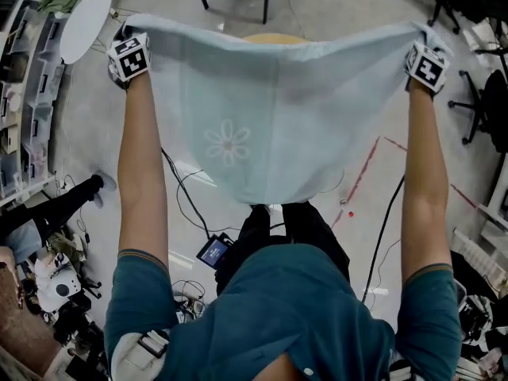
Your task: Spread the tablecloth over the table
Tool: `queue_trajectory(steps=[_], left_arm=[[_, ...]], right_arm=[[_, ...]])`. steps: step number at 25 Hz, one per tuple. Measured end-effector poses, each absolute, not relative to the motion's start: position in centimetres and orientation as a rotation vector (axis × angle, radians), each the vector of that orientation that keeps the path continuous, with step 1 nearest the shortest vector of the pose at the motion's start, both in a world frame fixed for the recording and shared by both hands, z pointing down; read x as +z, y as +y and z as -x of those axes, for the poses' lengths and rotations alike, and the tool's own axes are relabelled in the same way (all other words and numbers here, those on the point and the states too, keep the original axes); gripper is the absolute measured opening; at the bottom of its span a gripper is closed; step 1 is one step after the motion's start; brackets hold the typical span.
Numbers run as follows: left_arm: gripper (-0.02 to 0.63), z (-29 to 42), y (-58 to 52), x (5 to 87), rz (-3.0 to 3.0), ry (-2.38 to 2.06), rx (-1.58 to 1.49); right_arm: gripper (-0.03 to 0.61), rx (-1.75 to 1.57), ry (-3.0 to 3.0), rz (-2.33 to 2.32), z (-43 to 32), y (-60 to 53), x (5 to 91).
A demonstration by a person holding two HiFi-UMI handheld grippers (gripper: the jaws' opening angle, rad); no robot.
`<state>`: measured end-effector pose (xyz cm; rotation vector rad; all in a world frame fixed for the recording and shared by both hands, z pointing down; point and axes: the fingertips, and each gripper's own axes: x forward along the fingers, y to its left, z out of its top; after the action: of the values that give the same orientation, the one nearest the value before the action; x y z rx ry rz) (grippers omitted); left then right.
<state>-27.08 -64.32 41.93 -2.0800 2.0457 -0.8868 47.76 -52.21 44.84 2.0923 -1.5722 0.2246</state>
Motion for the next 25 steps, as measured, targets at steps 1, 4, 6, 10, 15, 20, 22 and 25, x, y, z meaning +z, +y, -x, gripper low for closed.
queue_trajectory(steps=[1,4,6,10,15,20,22,25], left_arm=[[0.075,28.0,-64.6,45.2,2.096,2.049,-1.002],[0.184,30.1,-62.8,53.9,2.183,2.005,-1.263],[0.256,31.1,-60.5,58.3,2.234,1.978,-1.368],[0.198,29.6,-55.8,63.0,2.301,1.913,-1.428],[0.033,14.0,-51.1,65.5,2.704,1.457,-1.225],[0.078,4.2,-48.0,68.0,2.941,1.264,-1.094],[0.088,3.6,-48.2,68.6,2.984,1.292,-1.069],[0.111,3.9,-49.2,69.3,3.010,1.367,-1.063]], right_arm=[[0.017,0.282,-1.558,-2.065,-48.3,-52.5,47.6],[0.032,0.536,-1.529,-1.937,-48.1,-51.3,55.7],[0.049,0.680,-1.520,-1.902,-47.4,-50.0,59.2],[0.089,0.758,-1.509,-1.889,-46.4,-48.4,63.2],[0.194,0.694,-1.379,-2.142,-44.6,-47.2,61.6],[0.207,0.673,-1.528,-2.221,-40.1,-45.5,61.3],[0.204,0.674,-1.799,-2.050,-34.1,-47.1,62.1],[0.204,0.711,-2.028,-1.710,-26.0,-49.2,65.2]])
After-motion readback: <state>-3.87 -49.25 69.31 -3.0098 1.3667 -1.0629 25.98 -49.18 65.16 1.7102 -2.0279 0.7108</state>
